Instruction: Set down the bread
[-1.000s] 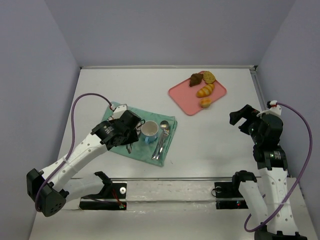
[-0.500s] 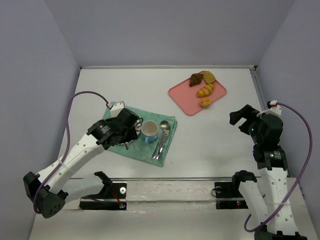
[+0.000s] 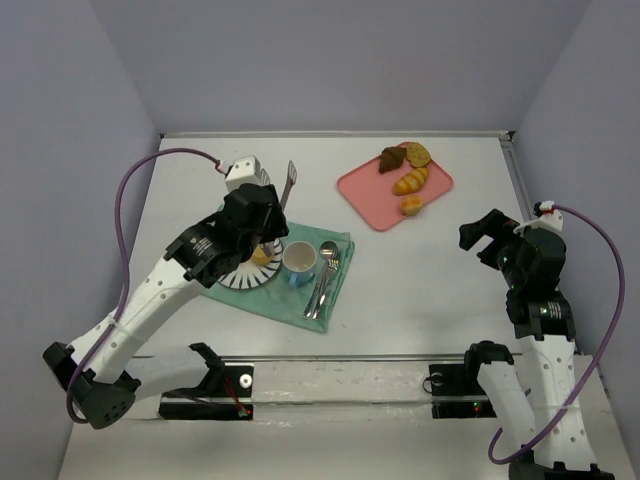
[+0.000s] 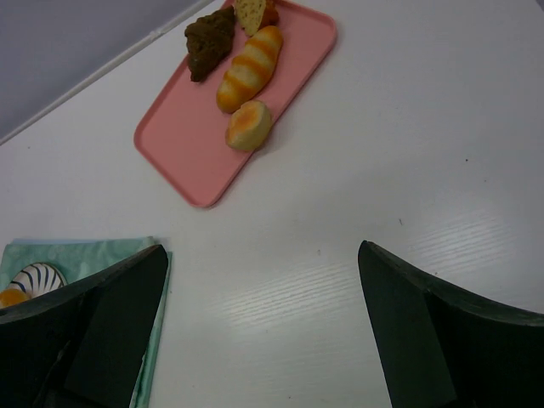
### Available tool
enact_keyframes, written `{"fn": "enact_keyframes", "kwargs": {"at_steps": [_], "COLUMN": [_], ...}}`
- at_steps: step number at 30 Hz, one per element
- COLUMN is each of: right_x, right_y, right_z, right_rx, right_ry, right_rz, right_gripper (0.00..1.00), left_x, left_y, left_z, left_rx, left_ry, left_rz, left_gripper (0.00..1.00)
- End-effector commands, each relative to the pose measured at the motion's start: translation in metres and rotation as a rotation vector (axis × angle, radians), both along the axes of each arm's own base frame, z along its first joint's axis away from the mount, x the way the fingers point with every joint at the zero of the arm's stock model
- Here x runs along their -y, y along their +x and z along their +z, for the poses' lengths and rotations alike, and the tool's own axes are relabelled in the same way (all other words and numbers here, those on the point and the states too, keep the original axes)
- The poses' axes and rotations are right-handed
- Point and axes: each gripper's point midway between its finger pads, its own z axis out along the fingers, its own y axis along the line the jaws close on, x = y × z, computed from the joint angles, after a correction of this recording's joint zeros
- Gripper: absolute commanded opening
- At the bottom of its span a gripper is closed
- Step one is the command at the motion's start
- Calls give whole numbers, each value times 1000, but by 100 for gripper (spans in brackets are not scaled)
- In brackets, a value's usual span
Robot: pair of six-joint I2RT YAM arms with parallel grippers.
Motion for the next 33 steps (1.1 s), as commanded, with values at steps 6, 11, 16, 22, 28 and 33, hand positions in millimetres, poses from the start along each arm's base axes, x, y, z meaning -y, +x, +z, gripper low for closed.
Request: {"fn": "enact_keyframes", "kwargs": {"at_steps": [6,11,16,22,28,33], "right_x": [5,7,13,17,19,20], "right_y": [7,9,9,13,15,13], "right_z": [8,7,7,4,-1,5], "right_rx": [42,34,33,16,-3,16], "right_ry": [-11,-13,-27,-36,-36,-35], "right_rz": [-20,-32,-65,-84,-95,-101], "right_gripper": [99,99,99,99,99,100], "left_x": [51,50,48,63,63,52], "left_y": [96,184,251,290,303,301], "left_z": [58,22,-12,-97,-149,-147], "left_rx": [271,336,331,178,38,17], "left_ry": [54,157,238,327,295,301], "left_rz": [-110,-271,-423,-552,-531,-471], "left_gripper": [56,60,62,63,76,92]}}
